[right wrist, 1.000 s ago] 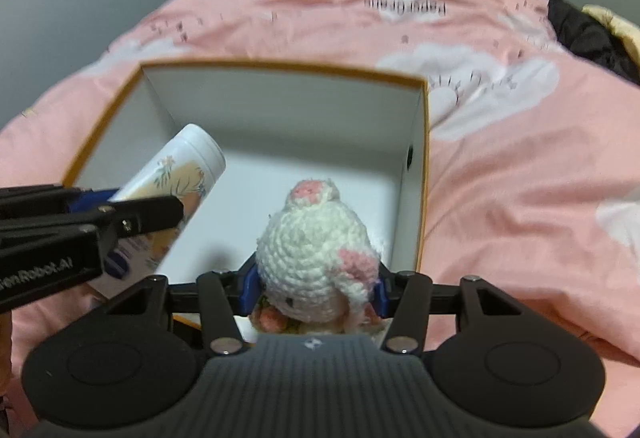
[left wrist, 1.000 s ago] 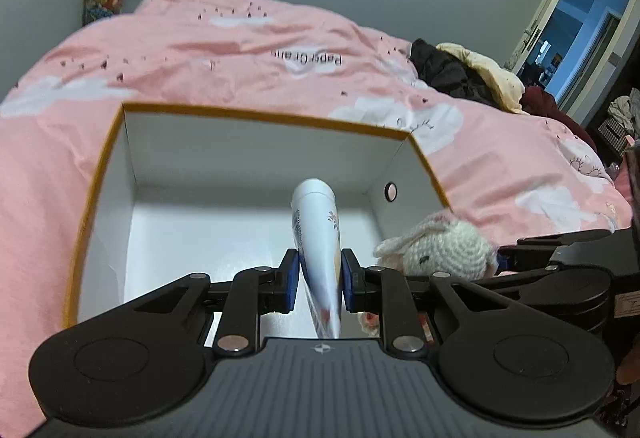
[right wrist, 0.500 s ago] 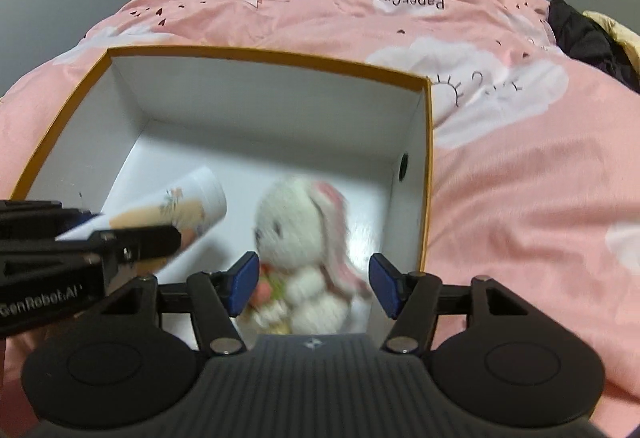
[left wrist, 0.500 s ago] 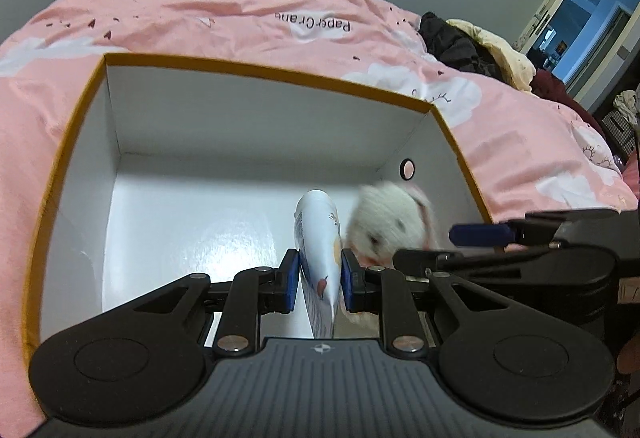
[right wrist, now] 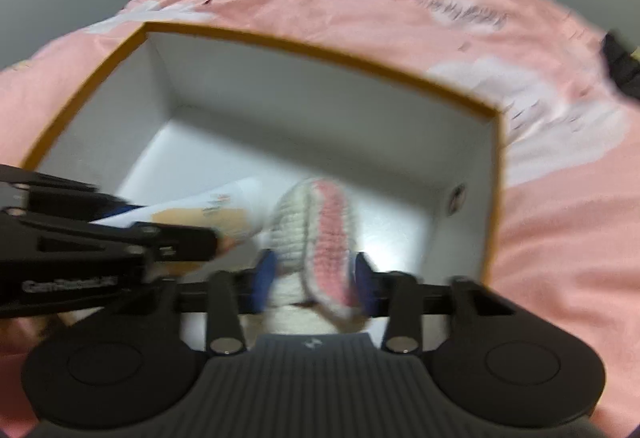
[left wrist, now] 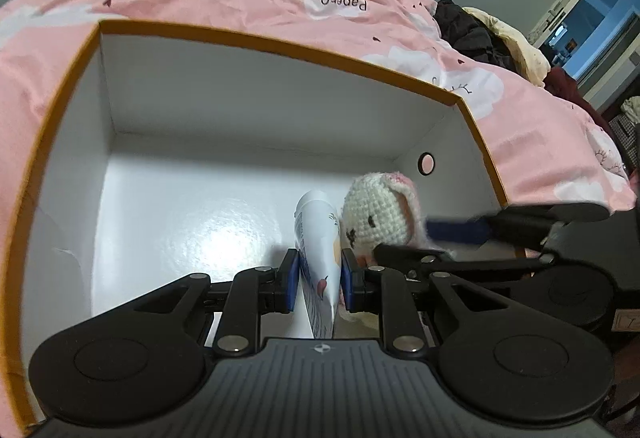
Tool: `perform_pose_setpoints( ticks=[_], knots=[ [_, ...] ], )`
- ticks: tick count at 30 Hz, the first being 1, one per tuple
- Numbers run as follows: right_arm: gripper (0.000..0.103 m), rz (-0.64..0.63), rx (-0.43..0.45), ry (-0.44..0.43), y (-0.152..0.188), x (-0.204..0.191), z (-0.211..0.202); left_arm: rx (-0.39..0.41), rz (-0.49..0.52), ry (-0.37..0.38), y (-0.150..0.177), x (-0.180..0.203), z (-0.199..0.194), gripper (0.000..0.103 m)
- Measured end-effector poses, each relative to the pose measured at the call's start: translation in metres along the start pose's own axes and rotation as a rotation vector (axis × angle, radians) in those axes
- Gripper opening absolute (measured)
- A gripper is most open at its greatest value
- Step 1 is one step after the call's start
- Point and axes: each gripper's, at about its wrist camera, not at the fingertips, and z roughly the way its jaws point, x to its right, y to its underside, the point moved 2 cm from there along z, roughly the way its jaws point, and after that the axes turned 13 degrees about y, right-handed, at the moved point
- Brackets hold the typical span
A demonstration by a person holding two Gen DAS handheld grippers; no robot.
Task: Organize objects
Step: 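Lower the bunny into the box with the right gripper while the left gripper lowers the bottle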
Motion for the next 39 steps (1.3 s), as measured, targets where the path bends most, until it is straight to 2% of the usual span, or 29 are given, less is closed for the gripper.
perform_pose_setpoints(
  ticks=[3, 8, 12, 17, 20, 24, 30, 35, 39],
  knots=[
    [0.03, 0.026, -0.034, 0.0, 0.001, 0.003, -0.001, -0.013, 0.002, 0.016, 0.0, 0.001, 0.004, 0.023],
    [0.023, 0.112, -0.153, -0.011, 0.008, 0.016, -0.011, -0.051, 0.013, 0.084, 0.004, 0.011, 0.009, 0.023],
    [0.024, 0.178, -0.201, -0.007, 0.011, 0.028, -0.017, -0.068, 0.034, 0.12, 0.006, 0.02, 0.016, 0.023],
    [0.021, 0.171, -0.188, 0.039, 0.014, 0.028, -0.012, -0.09, 0.024, 0.1, 0.009, 0.02, 0.025, 0.023],
    [0.023, 0.163, -0.17, 0.052, 0.014, 0.025, -0.015, -0.081, 0.029, 0.081, 0.01, 0.02, 0.021, 0.023],
    [0.041, 0.169, -0.136, 0.052, 0.019, 0.029, -0.024, -0.09, 0.026, 0.059, 0.006, 0.018, 0.012, 0.024],
    [0.042, 0.156, -0.101, 0.041, 0.025, 0.031, -0.029, -0.169, 0.051, 0.044, 0.0, 0.02, 0.011, 0.025],
    [0.042, 0.161, -0.06, 0.048, 0.025, 0.031, -0.035, -0.166, 0.044, 0.029, 0.002, 0.02, 0.011, 0.025],
    [0.042, 0.185, -0.034, 0.052, 0.026, 0.038, -0.042, -0.188, 0.039, -0.03, 0.0, 0.021, 0.01, 0.025]
  ],
)
